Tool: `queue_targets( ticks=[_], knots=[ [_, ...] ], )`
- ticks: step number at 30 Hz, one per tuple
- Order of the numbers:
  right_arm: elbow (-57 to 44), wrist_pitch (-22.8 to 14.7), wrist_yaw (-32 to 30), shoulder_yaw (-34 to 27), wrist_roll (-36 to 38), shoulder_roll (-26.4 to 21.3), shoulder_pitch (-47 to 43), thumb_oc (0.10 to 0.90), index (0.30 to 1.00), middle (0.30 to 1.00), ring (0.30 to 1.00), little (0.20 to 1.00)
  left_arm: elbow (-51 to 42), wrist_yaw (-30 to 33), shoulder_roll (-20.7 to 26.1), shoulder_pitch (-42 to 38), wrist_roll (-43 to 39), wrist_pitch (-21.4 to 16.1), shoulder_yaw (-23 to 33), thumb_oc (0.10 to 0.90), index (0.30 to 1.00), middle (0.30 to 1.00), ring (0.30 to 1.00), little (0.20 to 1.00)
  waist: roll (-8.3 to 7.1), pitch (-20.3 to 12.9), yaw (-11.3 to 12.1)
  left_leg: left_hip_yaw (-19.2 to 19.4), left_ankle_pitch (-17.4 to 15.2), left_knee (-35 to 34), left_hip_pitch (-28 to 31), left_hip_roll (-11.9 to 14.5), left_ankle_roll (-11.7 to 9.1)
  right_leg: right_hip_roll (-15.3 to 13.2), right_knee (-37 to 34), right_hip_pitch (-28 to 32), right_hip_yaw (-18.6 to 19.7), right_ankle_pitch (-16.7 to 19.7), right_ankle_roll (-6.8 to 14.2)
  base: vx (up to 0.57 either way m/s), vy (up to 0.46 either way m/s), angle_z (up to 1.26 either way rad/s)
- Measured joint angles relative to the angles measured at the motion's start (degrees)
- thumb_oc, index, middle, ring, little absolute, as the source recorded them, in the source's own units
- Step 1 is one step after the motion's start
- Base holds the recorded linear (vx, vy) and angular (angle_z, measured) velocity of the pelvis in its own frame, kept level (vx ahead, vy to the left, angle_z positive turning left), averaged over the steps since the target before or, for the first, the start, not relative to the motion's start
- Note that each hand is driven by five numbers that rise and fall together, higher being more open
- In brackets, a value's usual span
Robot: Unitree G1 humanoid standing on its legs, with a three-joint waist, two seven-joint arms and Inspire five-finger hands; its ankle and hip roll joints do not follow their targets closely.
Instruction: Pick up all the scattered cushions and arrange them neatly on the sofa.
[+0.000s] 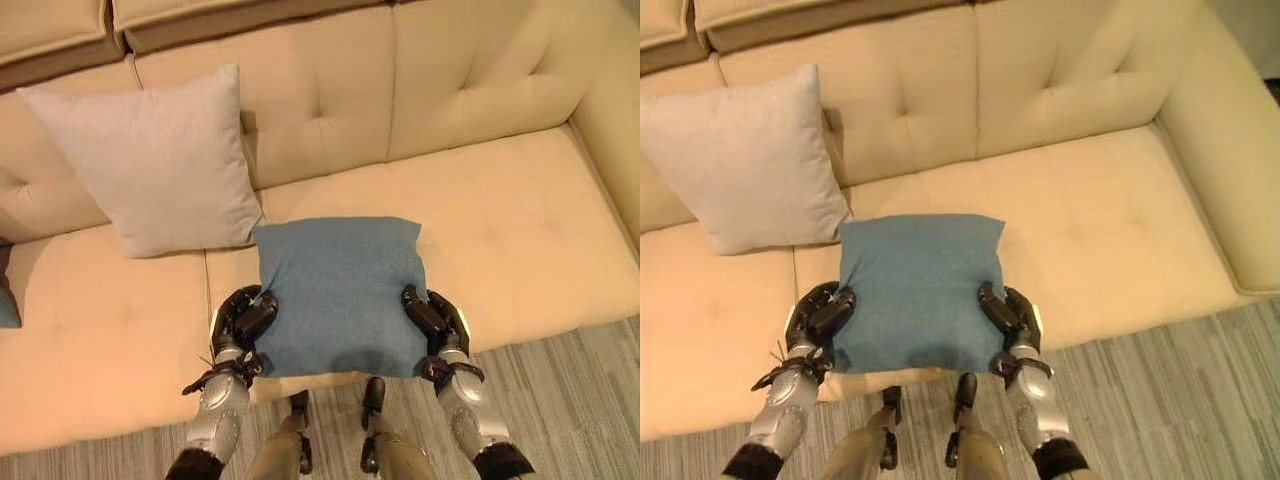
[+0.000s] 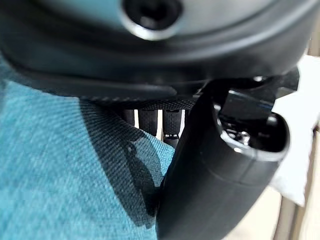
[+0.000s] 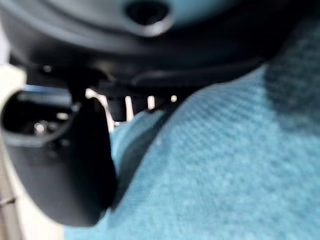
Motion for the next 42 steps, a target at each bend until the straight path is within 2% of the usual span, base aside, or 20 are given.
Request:
queue_targets(
  ticks=[10, 15, 18, 19, 20, 21, 22, 24, 26, 28, 29, 31, 32, 33, 35, 36, 37, 38, 40, 42],
  knots=[
    [-7.16, 1.94, 2.52, -2.04, -2.98, -0.64, 8.94, 0.400, 0.300, 0.300, 0.300, 0.300, -1.06, -3.84, 0.43, 6.24, 1.13, 1.54, -0.26, 0.400, 0.300, 0.300, 0.300, 0.300, 0.84, -2.68, -0.30, 0.90, -1.09, 0.00, 6.90, 0.74, -0.32, 0.76, -0.02, 6.67, 0.46, -1.27, -0.50, 0.04, -0.059, -0.03],
    [-7.86, 2.34, 3.59, -2.17, -6.14, -2.52, 10.64, 0.400, 0.300, 0.300, 0.300, 0.300, -1.06, -3.88, 0.37, 8.10, 1.13, 2.72, -1.53, 0.400, 0.300, 0.300, 0.300, 0.300, 0.37, -4.23, -0.25, 1.33, -1.37, 0.09, 8.74, 1.38, -0.62, 1.46, -0.03, 7.86, 1.50, -1.78, -0.46, -0.04, -0.003, -0.14],
    [-7.81, 2.55, 3.59, -2.73, -7.39, -2.89, 10.63, 0.400, 0.300, 0.300, 0.300, 0.300, -0.98, -3.88, 0.46, 8.25, 1.25, 3.21, -2.20, 0.400, 0.300, 0.300, 0.300, 0.300, -0.81, -4.64, -0.25, -1.65, -1.47, 0.95, 9.10, 0.74, -0.69, 1.49, -0.41, 6.82, 5.04, -1.35, -0.85, -0.07, 0.067, -0.46],
    [-7.78, 2.69, 3.60, -2.70, -7.75, -2.91, 10.73, 0.400, 0.300, 0.300, 0.300, 0.300, -0.90, -3.88, 0.49, 8.32, 1.27, 3.38, -2.07, 0.400, 0.300, 0.300, 0.300, 0.300, -1.42, -4.73, 0.14, -3.81, -2.00, 1.61, 9.03, 0.36, -1.13, 1.12, -0.39, 6.80, 6.21, -1.27, -0.69, -0.09, 0.183, -0.80],
    [-7.78, 2.98, 3.60, -2.72, -8.22, -4.20, 11.19, 0.400, 0.300, 0.300, 0.300, 0.300, -0.79, -3.88, 0.36, 8.24, 1.98, 3.83, -2.57, 0.400, 0.300, 0.300, 0.300, 0.300, -0.94, -5.13, -0.80, -8.31, -4.21, 1.64, 9.80, 0.52, -1.50, 1.25, -0.40, 6.58, 7.79, -0.65, -0.09, -0.13, 0.239, -0.78],
    [-7.77, 3.21, 3.60, -3.04, -8.38, -3.77, 11.54, 0.400, 0.300, 0.300, 0.300, 0.300, -0.77, -3.87, 0.50, 8.07, 2.46, 4.13, -3.09, 0.400, 0.300, 0.300, 0.300, 0.300, -1.65, -5.52, -1.90, -8.31, -4.57, 1.73, 9.97, -0.55, -0.82, 0.96, -0.29, 5.67, 9.84, -0.01, 0.45, -0.16, 0.254, -1.53],
    [-7.78, 3.27, 3.61, -3.02, -8.86, -3.99, 10.84, 0.400, 0.300, 0.300, 0.300, 0.300, -0.73, -3.87, 0.89, 8.18, 3.28, 4.14, -3.29, 0.400, 0.300, 0.300, 0.300, 0.300, -2.73, -6.31, -0.88, -8.13, -5.75, 1.72, 10.17, -2.99, 1.30, 0.21, -0.02, 3.02, 14.87, 1.71, 1.81, -0.14, 0.159, -1.49],
    [-7.79, 3.38, 3.63, -3.05, -9.05, -3.29, 11.01, 0.400, 0.300, 0.300, 0.300, 0.300, -0.72, -3.87, 1.70, 7.94, 3.34, 4.32, -3.14, 0.400, 0.300, 0.300, 0.300, 0.300, -3.54, -6.67, -1.44, -4.75, -5.43, 1.50, 10.13, -4.39, 2.36, -1.26, 0.04, 1.58, 15.61, 3.49, 1.73, -0.16, 0.111, -1.33],
    [-7.62, 3.56, 3.62, -2.41, -9.45, -1.92, 11.14, 0.400, 0.300, 0.300, 0.300, 0.300, -0.62, -3.87, 3.03, 7.76, 3.36, 4.33, -2.55, 0.400, 0.300, 0.300, 0.300, 0.300, -4.91, -6.74, -1.51, 1.64, -6.32, 2.63, 9.52, -5.55, 4.00, -2.85, 0.37, -1.95, 14.10, 7.06, 4.26, -0.15, 0.007, -1.44],
    [-6.79, 4.61, 3.60, -0.56, -9.83, -1.51, 11.68, 0.400, 0.300, 0.300, 0.300, 0.300, 0.10, -3.88, 3.85, 7.87, 3.88, 4.47, -1.91, 0.400, 0.300, 0.300, 0.300, 0.300, -4.31, -6.57, -0.80, 4.72, -5.95, 2.81, 9.22, -3.62, 4.76, -5.97, 6.99, -4.67, 2.16, 1.38, 7.69, -0.14, -0.111, -0.89],
    [-6.89, 4.74, 3.80, -0.35, -11.12, -1.36, 12.28, 0.400, 0.300, 0.300, 0.300, 0.300, 0.45, -3.87, 4.21, 7.89, 4.26, 4.85, -1.51, 0.400, 0.300, 0.300, 0.300, 0.300, -3.63, -6.18, 0.04, 4.61, -5.81, 2.81, 9.62, -2.22, 4.58, -7.95, 10.04, -3.22, -0.65, -0.35, 7.56, -0.07, -0.143, -0.15],
    [-7.11, 5.06, 3.90, -0.25, -11.87, -1.38, 12.48, 0.400, 0.300, 0.300, 0.300, 0.300, 0.46, -3.87, 4.54, 8.39, 4.44, 5.09, -1.63, 0.400, 0.300, 0.300, 0.300, 0.300, -1.86, -5.34, 1.97, 4.19, -5.04, 2.56, 10.48, 0.17, 3.41, -9.37, 12.97, 1.91, 3.23, -3.28, 8.41, -0.06, -0.276, 0.00],
    [-7.22, 5.10, 3.95, 0.15, -11.91, -1.30, 11.76, 0.400, 0.300, 0.300, 0.300, 0.300, 0.43, -3.87, 5.19, 8.39, 4.43, 5.19, -1.53, 0.400, 0.300, 0.300, 0.300, 0.300, -1.93, -5.37, 2.89, 4.60, -4.27, 2.23, 10.44, 0.65, 2.26, -10.94, 11.17, 4.66, 2.26, -3.62, 7.88, -0.01, -0.350, -0.18],
    [-7.21, 5.29, 3.96, 0.61, -12.22, -1.49, 10.87, 0.400, 0.300, 0.300, 0.300, 0.300, 0.41, -3.85, 5.16, 8.54, 4.42, 5.21, -1.14, 0.400, 0.300, 0.300, 0.300, 0.300, -1.80, -5.35, 3.72, 4.92, -3.50, 2.01, 10.47, 1.53, 1.12, -11.18, 8.14, 6.78, -1.63, -5.51, 6.91, 0.04, -0.330, -0.18],
    [-7.26, 5.47, 3.96, 0.86, -12.96, -4.02, 10.64, 0.400, 0.300, 0.300, 0.300, 0.300, -0.04, -3.74, 1.58, 10.85, 4.43, 5.22, 0.22, 0.400, 0.300, 0.300, 0.300, 0.300, 1.82, -6.64, 4.46, 4.21, -1.90, 0.80, 11.03, 6.19, -0.45, -4.36, 1.24, 9.96, -1.65, -2.63, 3.69, 0.09, -0.459, -0.28],
    [-7.20, 5.46, 3.95, 0.72, -12.99, -5.07, 10.50, 0.400, 0.300, 0.300, 0.300, 0.300, 0.01, -3.74, 0.56, 11.07, 4.39, 5.22, 0.01, 0.400, 0.300, 0.300, 0.300, 0.300, 2.20, -6.85, 4.37, 4.13, -1.13, 1.10, 10.99, 7.69, -1.39, -2.25, 0.01, 10.69, -1.62, -2.66, 3.48, 0.07, -0.500, -0.14],
    [-7.13, 5.47, 3.93, 0.60, -13.32, -7.06, 10.13, 0.400, 0.300, 0.300, 0.300, 0.300, 0.34, -3.73, -1.12, 10.83, 4.37, 5.22, -0.11, 0.400, 0.300, 0.300, 0.300, 0.300, 1.88, -6.81, 3.59, 1.78, 0.22, 4.06, 8.74, 10.18, -3.26, 0.15, 0.37, 10.01, -1.83, -3.50, 2.17, 0.06, -0.464, 0.09],
    [-7.49, 5.47, 3.93, 0.12, -14.43, -8.86, 9.99, 0.400, 0.300, 0.300, 0.300, 0.300, 0.35, -3.73, -1.22, 10.68, 4.36, 5.23, -1.03, 0.400, 0.300, 0.300, 0.300, 0.300, 1.19, -7.02, 3.01, 1.08, 1.06, 7.10, 5.95, 12.30, -2.77, 2.37, 0.68, 9.09, -2.08, -4.31, 0.28, 0.03, -0.289, 0.10],
    [-7.47, 5.47, 3.72, -0.85, -15.89, -8.73, 10.15, 0.400, 0.300, 0.300, 0.300, 0.300, 0.52, -3.73, -1.15, 10.67, 4.27, 5.28, -2.48, 0.400, 0.300, 0.300, 0.300, 0.300, -0.23, -6.72, 2.91, 0.03, 5.03, 8.69, 4.73, 12.55, -3.98, 2.56, 0.09, 9.38, -2.14, -4.53, -1.61, 0.07, -0.152, 0.00],
    [-7.49, 5.53, 3.65, -1.23, -16.30, -8.78, 10.15, 0.400, 0.300, 0.300, 0.300, 0.300, 0.56, -3.75, -1.16, 10.90, 4.24, 5.33, -3.62, 0.400, 0.300, 0.300, 0.300, 0.300, -1.35, -6.69, 3.00, -2.02, 5.44, 8.73, 5.08, 11.09, -4.78, 1.98, 0.03, 9.68, -1.90, -3.84, -2.39, 0.10, -0.115, -0.07]
  ],
)
